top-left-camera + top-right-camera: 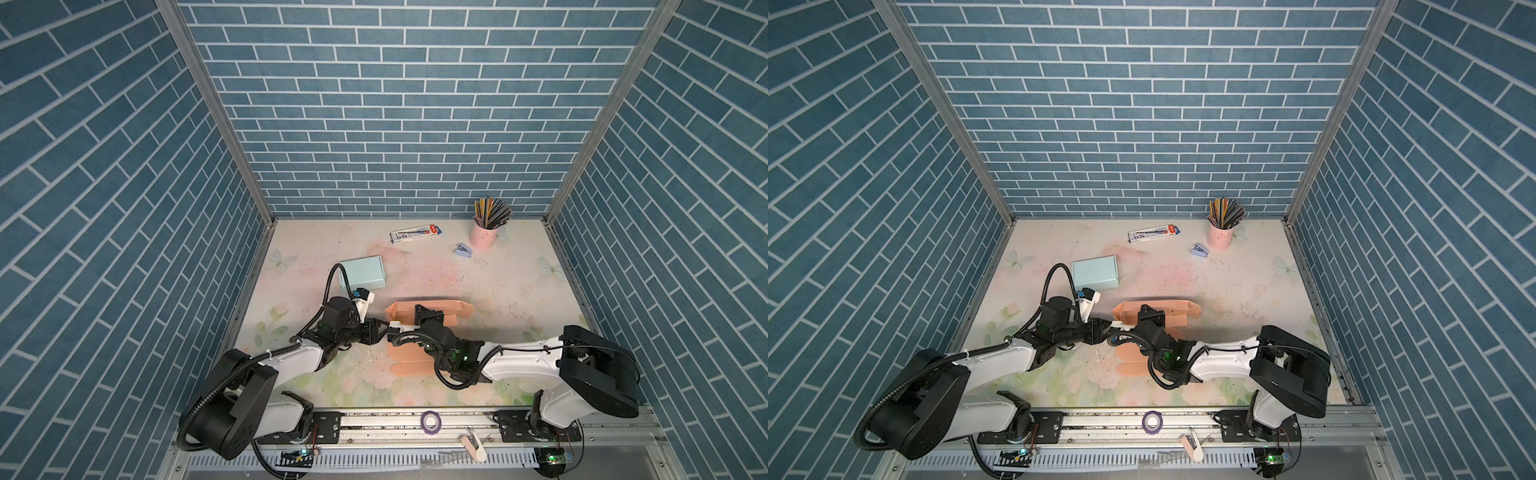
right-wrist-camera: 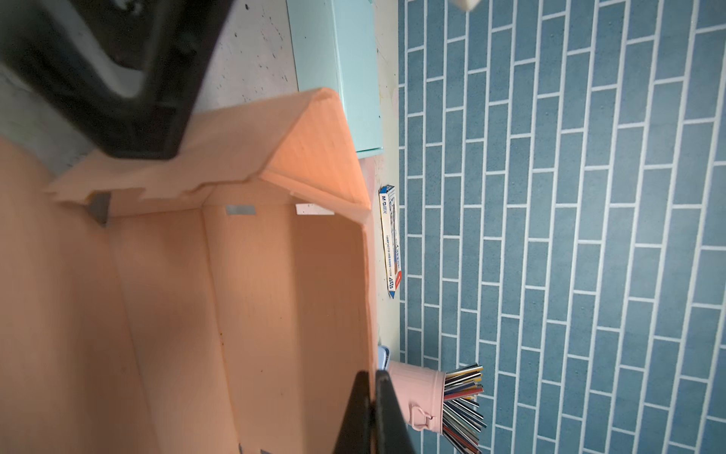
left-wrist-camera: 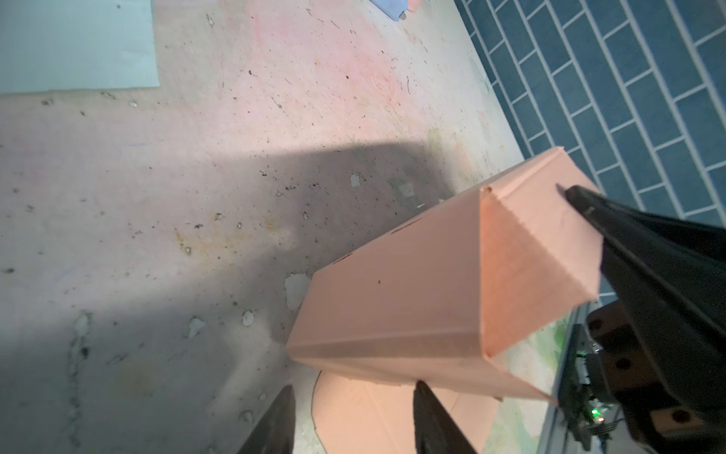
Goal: Fold the paper box
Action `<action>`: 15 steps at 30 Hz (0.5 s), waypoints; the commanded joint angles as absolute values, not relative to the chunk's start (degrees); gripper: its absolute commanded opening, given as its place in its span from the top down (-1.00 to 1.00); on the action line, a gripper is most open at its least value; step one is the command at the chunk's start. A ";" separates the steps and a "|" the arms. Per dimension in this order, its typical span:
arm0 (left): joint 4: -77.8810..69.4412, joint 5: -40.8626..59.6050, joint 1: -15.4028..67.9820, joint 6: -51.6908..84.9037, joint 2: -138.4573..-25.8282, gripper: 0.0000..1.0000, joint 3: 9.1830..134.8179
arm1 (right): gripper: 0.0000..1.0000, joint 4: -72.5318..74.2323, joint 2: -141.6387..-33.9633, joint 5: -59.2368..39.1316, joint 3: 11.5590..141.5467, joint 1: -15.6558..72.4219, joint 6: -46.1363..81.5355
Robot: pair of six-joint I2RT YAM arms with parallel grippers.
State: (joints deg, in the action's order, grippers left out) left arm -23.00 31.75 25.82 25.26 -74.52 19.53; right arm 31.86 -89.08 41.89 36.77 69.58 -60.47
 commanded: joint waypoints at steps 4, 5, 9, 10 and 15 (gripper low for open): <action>-25.24 27.55 26.03 21.28 -75.27 -0.20 18.81 | 1.00 35.42 -90.11 41.72 35.35 71.50 -62.62; -26.02 27.30 26.03 20.88 -75.83 -0.20 18.91 | 1.00 35.28 -89.98 41.49 35.33 71.78 -62.34; -29.93 28.27 26.19 20.76 -77.82 -0.20 19.29 | 1.00 33.46 -89.73 40.86 35.59 72.05 -60.74; -30.89 29.15 26.37 20.83 -78.12 -0.19 19.26 | 1.00 32.96 -89.71 40.78 35.81 72.00 -60.34; -31.20 29.22 29.53 19.32 -76.15 -0.18 19.01 | 1.00 31.11 -89.04 40.26 36.21 72.05 -59.16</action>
